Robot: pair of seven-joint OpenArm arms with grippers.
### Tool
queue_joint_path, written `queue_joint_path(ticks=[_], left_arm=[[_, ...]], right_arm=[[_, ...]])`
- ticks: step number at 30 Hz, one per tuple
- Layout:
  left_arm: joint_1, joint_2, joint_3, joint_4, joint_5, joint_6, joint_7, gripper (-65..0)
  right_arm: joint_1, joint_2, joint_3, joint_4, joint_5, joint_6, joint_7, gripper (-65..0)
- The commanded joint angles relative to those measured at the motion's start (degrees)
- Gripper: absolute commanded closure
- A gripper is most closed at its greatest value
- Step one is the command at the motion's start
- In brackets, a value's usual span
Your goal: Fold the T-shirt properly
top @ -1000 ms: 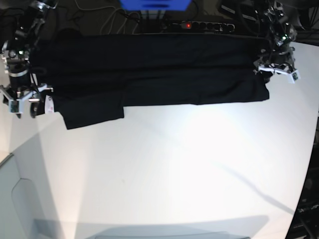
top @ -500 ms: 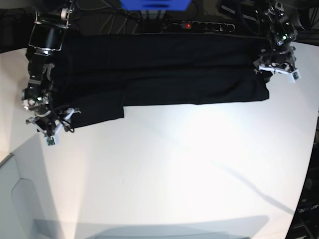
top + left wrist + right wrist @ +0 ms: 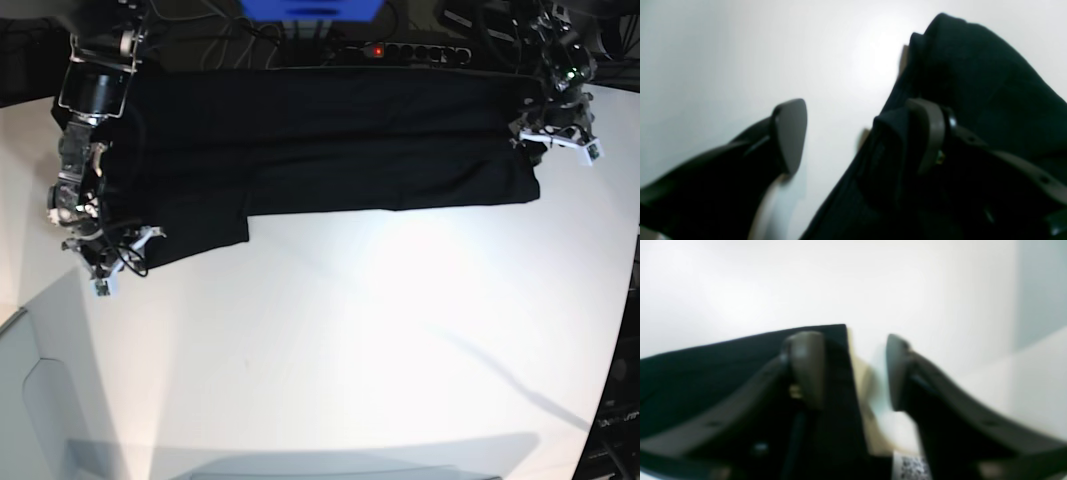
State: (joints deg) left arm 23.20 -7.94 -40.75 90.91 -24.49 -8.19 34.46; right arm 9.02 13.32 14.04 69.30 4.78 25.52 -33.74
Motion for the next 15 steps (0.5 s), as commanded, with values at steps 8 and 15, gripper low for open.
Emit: queue_joint_path(ticks=[8, 15], left_arm=[[0.1, -0.7, 0.0, 0.9, -0.1, 0.1, -0.2, -43.7], [0.1, -0.7, -0.3, 0.9, -0.3, 0.1, -0.2, -43.7]], right_arm=[[-0.1, 0.7, -0.1, 1.0, -2.1, 0.5, -2.3, 0.0], [-5.9, 0.3, 0.2, 16.9, -1.8, 0.5, -4.5, 0.0]])
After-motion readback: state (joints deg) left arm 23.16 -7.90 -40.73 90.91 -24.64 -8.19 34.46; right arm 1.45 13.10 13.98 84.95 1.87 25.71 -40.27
